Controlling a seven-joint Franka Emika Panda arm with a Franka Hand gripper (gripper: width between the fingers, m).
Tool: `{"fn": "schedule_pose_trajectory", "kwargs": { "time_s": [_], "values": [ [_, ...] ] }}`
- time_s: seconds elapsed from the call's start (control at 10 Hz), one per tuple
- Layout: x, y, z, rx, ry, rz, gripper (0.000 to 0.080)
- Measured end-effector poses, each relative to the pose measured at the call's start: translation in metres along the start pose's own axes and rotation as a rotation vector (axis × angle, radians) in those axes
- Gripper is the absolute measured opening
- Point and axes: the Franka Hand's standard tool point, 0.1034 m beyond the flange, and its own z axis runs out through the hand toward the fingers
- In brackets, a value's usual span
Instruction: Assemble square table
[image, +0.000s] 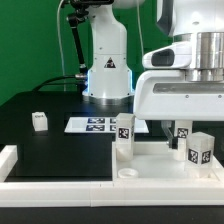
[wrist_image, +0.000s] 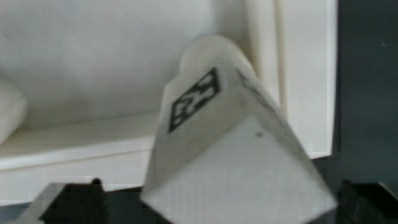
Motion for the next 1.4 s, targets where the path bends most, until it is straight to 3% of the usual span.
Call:
{"fn": "schedule_pose_trajectory", "kwargs": {
  "time_s": [0.3,0.6,0.7,0.8,0.9,1.0,1.4],
  "values": [
    [-0.007,-0.002,0.0031,0.0,0.002,-0.183,0.0649],
    [-0.0089,0.0009,0.0028,-0.001,-0.002,-0.198,0.0649],
    [-0.009,0.0012,0.003,-0.001,-0.002,-0.185,0.0515],
    [-0.009,0.0014,0.0031,-0.001,-0.002,-0.181,0.0515],
    [-0.0091,0.0013,0.0032,0.0,-0.002,-0.129,0.0373],
    [-0.0093,0.0013,0.0034,0.0,-0.003,-0.032,0.0288],
    [-0.0095,0.0014,0.0038,-0.001,-0.003,0.215,0.0288]
  ]
}}
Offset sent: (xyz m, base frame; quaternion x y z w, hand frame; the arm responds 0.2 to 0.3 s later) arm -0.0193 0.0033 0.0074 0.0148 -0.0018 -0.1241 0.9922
